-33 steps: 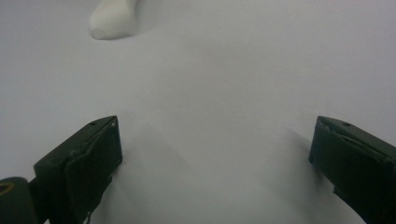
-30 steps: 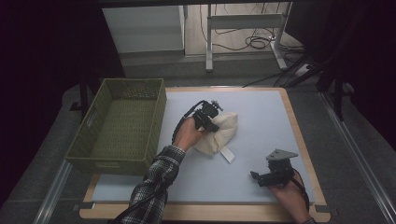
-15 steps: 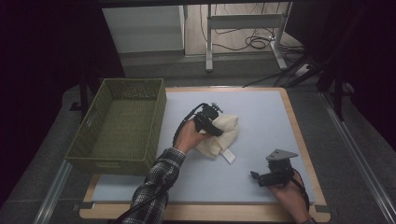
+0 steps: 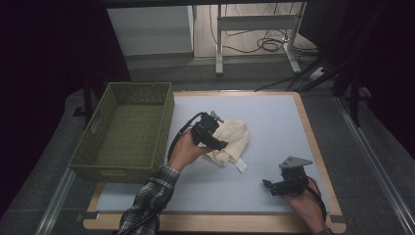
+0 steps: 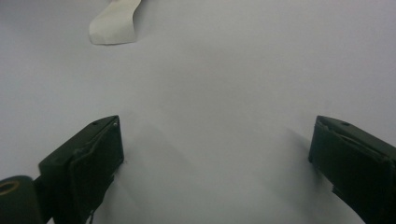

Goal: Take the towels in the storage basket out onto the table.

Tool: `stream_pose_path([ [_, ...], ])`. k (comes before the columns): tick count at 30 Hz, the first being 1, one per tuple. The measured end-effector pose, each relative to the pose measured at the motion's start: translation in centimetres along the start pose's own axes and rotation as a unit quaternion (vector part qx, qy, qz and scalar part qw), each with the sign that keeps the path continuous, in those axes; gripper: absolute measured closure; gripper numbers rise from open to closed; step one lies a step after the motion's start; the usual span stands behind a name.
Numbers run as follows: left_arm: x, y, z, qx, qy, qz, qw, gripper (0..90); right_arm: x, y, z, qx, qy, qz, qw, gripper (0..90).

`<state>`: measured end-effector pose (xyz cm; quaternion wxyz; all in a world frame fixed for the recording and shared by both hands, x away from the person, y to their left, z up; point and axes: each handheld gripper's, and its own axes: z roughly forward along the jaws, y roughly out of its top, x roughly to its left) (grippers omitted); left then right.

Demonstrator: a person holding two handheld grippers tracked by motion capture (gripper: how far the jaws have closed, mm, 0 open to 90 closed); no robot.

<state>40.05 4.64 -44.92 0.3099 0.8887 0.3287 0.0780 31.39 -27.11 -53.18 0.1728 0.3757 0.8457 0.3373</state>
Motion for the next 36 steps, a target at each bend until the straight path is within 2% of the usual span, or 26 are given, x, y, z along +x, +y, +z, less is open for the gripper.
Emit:
stream_pose_path([
  [1, 0.0, 0.0, 0.0, 0.0, 0.0, 0.0, 1.0, 31.7, 0.0, 0.1, -0.1, 0.0, -0.001, 0.0, 1.0, 10.9],
  [2, 0.0, -0.4, 0.0, 0.001, -0.001, -0.001, 1.0, 31.7, 0.0, 0.1, -0.1, 0.0, -0.001, 0.0, 1.0, 10.9],
  [4, -0.1, -1.6, 0.1, -0.003, 0.003, -0.003, 1.0, 34.3, 0.0, 0.4, -0.4, -0.001, 0.01, -0.005, 0.9999, 22.2],
  [5, -0.1, -1.6, 0.1, -0.003, 0.003, -0.003, 1.0, 35.2, 0.0, 0.4, -0.4, -0.001, 0.01, -0.005, 0.9999, 22.2],
  [7, -0.2, -2.6, 0.5, -0.009, 0.004, -0.004, 0.9999, 37.4, 0.2, 1.0, -0.3, -0.004, 0.024, -0.011, 0.9997, 29.8],
  [10, -0.3, -3.2, 0.8, -0.014, 0.003, -0.005, 0.9999, 40.1, 0.4, 1.6, -0.3, -0.008, 0.031, -0.014, 0.9994, 33.4],
  [11, -0.3, -3.4, 1.0, -0.016, 0.003, -0.005, 0.9999, 42.4, 0.4, 2.2, -0.2, -0.017, 0.045, -0.011, 0.9988, 39.5],
  [12, -0.4, -3.5, 1.2, -0.018, 0.003, -0.006, 0.9998, 42.4, 0.4, 2.2, -0.2, -0.017, 0.045, -0.011, 0.9988, 39.5],
  [17, -0.8, -4.0, 1.9, -0.026, 0.005, -0.003, 0.9996, 48.8, 0.9, 4.6, 0.8, -0.03, 0.086, -0.016, 0.9957, 49.6],
  [19, -1.0, -4.1, 2.3, -0.028, 0.021, 0.004, 0.9994, 52.2, 1.1, 5.5, 1.2, -0.033, 0.098, -0.019, 0.9945, 53.7],
  [22, -0.9, -4.3, 2.6, -0.03, 0.019, 0.003, 0.9994, 53.5, 1.4, 6.3, 1.7, -0.037, 0.109, -0.022, 0.9931, 57.5],
  [23, -0.9, -4.3, 2.7, -0.032, 0.019, 0.002, 0.9993, 53.9, 1.8, 7.1, 2.2, -0.034, 0.113, -0.031, 0.9926, 60.1],
  [29, -0.6, -4.5, 3.3, -0.033, 0.018, -0.008, 0.9993, 51.5, 2.6, 8.9, 3.7, -0.032, 0.128, -0.038, 0.9905, 63.3],
  [36, -0.1, -4.9, 4.1, -0.035, 0.015, -0.022, 0.999, 50.7, 3.2, 9.8, 5.9, -0.019, 0.13, -0.042, 0.9905, 62.4],
])
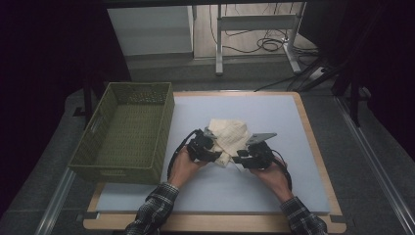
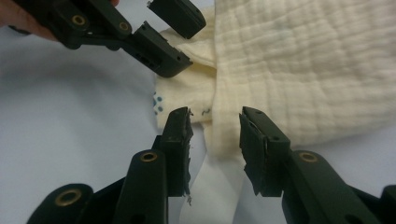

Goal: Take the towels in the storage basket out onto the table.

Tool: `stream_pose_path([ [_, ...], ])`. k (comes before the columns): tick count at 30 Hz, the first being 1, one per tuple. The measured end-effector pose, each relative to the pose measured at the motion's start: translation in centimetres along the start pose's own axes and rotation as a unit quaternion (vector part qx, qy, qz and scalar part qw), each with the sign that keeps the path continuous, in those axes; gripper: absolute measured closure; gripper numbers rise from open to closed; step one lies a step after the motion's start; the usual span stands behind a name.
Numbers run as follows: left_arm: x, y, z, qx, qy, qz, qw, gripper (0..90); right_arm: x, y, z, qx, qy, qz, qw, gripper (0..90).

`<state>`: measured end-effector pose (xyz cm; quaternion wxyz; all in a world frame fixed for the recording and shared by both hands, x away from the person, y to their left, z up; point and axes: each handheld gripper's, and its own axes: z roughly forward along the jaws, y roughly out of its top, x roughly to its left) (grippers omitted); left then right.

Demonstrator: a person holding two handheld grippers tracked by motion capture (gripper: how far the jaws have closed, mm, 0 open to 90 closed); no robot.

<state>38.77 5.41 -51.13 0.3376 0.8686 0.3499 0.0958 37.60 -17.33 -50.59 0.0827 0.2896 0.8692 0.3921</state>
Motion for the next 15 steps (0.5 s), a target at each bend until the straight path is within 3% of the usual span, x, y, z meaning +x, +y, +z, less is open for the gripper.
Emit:
stream_pose_path([
  [5, 0.3, -0.4, 0.7, 0.006, -0.001, -0.006, 1.0, 53.5, -0.2, -0.1, 1.9, 0.021, -0.021, -0.008, 0.9995, 63.1],
  [6, 0.4, -0.5, 0.9, 0.008, -0.004, -0.008, 0.9999, 55.2, -0.2, -0.1, 2.3, 0.029, -0.028, -0.009, 0.9991, 65.8],
  [7, 0.4, -0.6, 1.1, 0.012, -0.007, -0.008, 0.9999, 62.7, -0.2, -0.2, 2.5, 0.026, -0.036, -0.012, 0.9989, 74.5],
  [8, 0.4, -0.7, 1.2, 0.011, -0.007, -0.008, 0.9999, 62.7, -0.2, -0.2, 2.5, 0.026, -0.036, -0.012, 0.9989, 74.5],
  [9, 0.5, -0.7, 1.1, 0.008, -0.01, -0.012, 0.9999, 66.6, -0.2, -0.1, 2.4, 0.028, -0.038, -0.008, 0.9989, 81.1],
  [11, 0.6, -0.7, 1.0, 0.007, -0.014, -0.017, 0.9997, 84.2, -0.2, 0.1, 2.0, 0.031, -0.045, -0.008, 0.9985, 86.6],
  [15, 0.9, -0.6, -0.1, -0.009, -0.011, -0.018, 0.9997, 85.4, -0.6, 0.5, 0.5, 0.014, -0.036, 0.005, 0.9992, 86.9],
])
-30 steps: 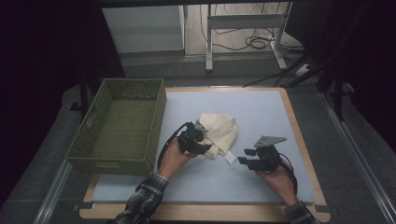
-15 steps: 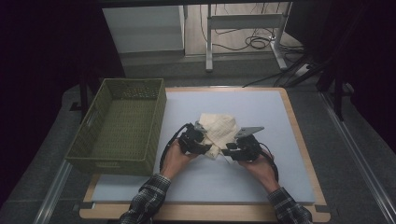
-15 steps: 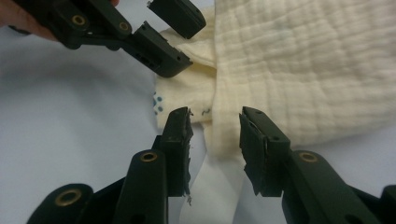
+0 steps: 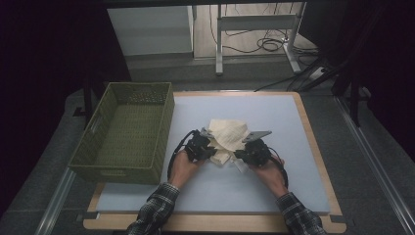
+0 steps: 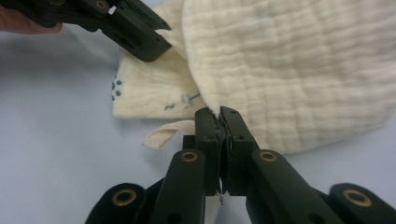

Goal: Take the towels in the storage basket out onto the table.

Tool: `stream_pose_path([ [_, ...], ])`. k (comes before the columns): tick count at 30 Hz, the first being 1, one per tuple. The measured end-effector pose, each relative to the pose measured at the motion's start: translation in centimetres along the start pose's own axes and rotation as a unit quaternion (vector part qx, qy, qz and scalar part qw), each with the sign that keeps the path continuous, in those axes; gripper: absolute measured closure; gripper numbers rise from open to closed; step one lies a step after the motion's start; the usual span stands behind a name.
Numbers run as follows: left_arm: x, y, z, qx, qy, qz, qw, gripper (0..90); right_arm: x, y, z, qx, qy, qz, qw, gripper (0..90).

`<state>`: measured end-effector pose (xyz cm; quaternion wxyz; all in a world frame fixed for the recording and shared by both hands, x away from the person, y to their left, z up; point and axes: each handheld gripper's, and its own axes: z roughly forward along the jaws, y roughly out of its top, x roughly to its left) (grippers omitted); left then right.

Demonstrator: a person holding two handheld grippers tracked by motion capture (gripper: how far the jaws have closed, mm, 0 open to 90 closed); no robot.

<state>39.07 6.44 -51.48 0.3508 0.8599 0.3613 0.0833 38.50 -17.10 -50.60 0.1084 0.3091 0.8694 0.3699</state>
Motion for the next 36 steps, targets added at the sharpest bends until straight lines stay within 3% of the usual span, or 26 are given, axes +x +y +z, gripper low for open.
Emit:
stream_pose_path([
  [6, 0.9, 0.6, -2.7, -0.027, 0.019, -0.005, 0.9994, 85.3, -1.1, 0.7, -2.6, -0.017, -0.009, 0.004, 0.9998, 86.9],
  [11, 1.7, 1.2, -5.1, -0.048, 0.034, -0.013, 0.9982, 85.1, -2.7, 1.0, -5.7, -0.036, -0.03, 0.016, 0.9988, 86.9],
  [19, 2.2, 1.4, -7.1, -0.072, 0.052, -0.023, 0.9958, 83.6, -4.8, 0.2, -9.5, -0.05, -0.062, 0.033, 0.9962, 86.8],
  [24, 2.3, 1.2, -7.3, -0.075, 0.053, -0.034, 0.9952, 83.2, -5.7, -0.8, -10.9, -0.052, -0.075, 0.041, 0.995, 86.8],
  [32, 1.5, 1.1, -8.1, -0.084, 0.042, -0.025, 0.9953, 86.5, -6.7, -2.6, -13.6, -0.061, -0.085, 0.057, 0.9928, 86.8],
  [34, 1.3, 1.2, -7.9, -0.085, 0.008, -0.024, 0.9961, 83.0, -6.8, -2.5, -14.3, -0.066, -0.083, 0.061, 0.9925, 86.8],
  [36, 1.1, 1.2, -7.4, -0.08, -0.001, -0.022, 0.9965, 75.8, -6.8, -2.4, -14.2, -0.062, -0.082, 0.058, 0.993, 86.7],
])
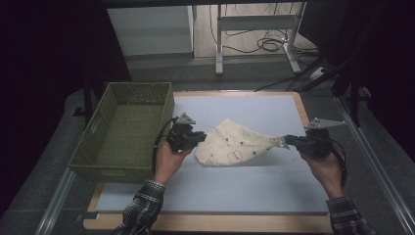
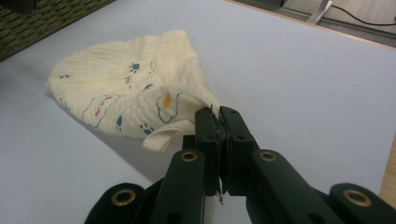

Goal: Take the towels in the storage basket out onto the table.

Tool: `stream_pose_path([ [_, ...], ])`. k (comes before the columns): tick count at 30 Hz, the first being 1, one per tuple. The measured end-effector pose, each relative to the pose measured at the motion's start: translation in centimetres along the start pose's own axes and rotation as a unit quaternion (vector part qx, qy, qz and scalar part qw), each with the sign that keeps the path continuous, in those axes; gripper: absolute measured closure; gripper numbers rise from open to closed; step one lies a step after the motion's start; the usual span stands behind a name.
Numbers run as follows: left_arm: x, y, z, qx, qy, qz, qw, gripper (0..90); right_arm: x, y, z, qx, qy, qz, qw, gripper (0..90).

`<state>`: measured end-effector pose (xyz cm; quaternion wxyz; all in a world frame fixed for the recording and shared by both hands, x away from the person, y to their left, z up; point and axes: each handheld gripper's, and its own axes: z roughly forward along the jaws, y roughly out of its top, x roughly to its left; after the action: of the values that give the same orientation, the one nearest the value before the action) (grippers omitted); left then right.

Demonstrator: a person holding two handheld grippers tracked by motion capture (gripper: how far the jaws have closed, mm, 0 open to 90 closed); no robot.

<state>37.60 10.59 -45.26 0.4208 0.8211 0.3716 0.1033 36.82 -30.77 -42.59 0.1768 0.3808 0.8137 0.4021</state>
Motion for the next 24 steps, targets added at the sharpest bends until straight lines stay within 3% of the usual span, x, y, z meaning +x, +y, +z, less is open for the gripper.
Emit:
stream_pose_path([
  [4, -0.7, -0.2, 2.3, 0.021, -0.013, 0.008, 0.9997, 73.4, 0.1, -0.1, 0.5, 0.008, -0.001, -0.005, 1.0, 86.6],
  [6, -1.0, -0.3, 4.0, 0.036, -0.014, 0.009, 0.9992, 70.6, 0.2, -0.4, 1.0, 0.011, 0.002, -0.004, 0.9999, 86.5],
  [7, -1.2, -0.5, 5.7, 0.055, -0.016, 0.008, 0.9983, 66.6, 0.2, -0.6, 1.3, 0.014, 0.003, -0.003, 0.9999, 86.5],
  [8, -1.2, -0.5, 5.7, 0.055, -0.016, 0.008, 0.9983, 65.7, 0.2, -0.8, 1.4, 0.017, 0.002, -0.003, 0.9999, 86.5],
  [13, -1.7, -1.6, 9.4, 0.105, 0.007, 0.024, 0.9941, 62.7, 0.1, -1.4, 1.7, 0.022, 0.003, 0.001, 0.9998, 86.4],
  [16, -1.9, -1.9, 9.4, 0.101, 0.008, 0.029, 0.9945, 68.8, 0.1, -1.6, 1.8, 0.022, 0.004, 0.001, 0.9997, 86.5],
  [19, -2.5, -1.9, 9.1, 0.109, 0.008, 0.044, 0.993, 84.5, 0.0, -1.9, 1.7, 0.023, 0.003, 0.003, 0.9997, 86.4],
  [24, -2.9, -1.8, 7.7, 0.081, 0.01, 0.051, 0.9954, 88.0, -0.2, -2.0, 1.1, 0.017, 0.003, 0.006, 0.9998, 86.5],
])
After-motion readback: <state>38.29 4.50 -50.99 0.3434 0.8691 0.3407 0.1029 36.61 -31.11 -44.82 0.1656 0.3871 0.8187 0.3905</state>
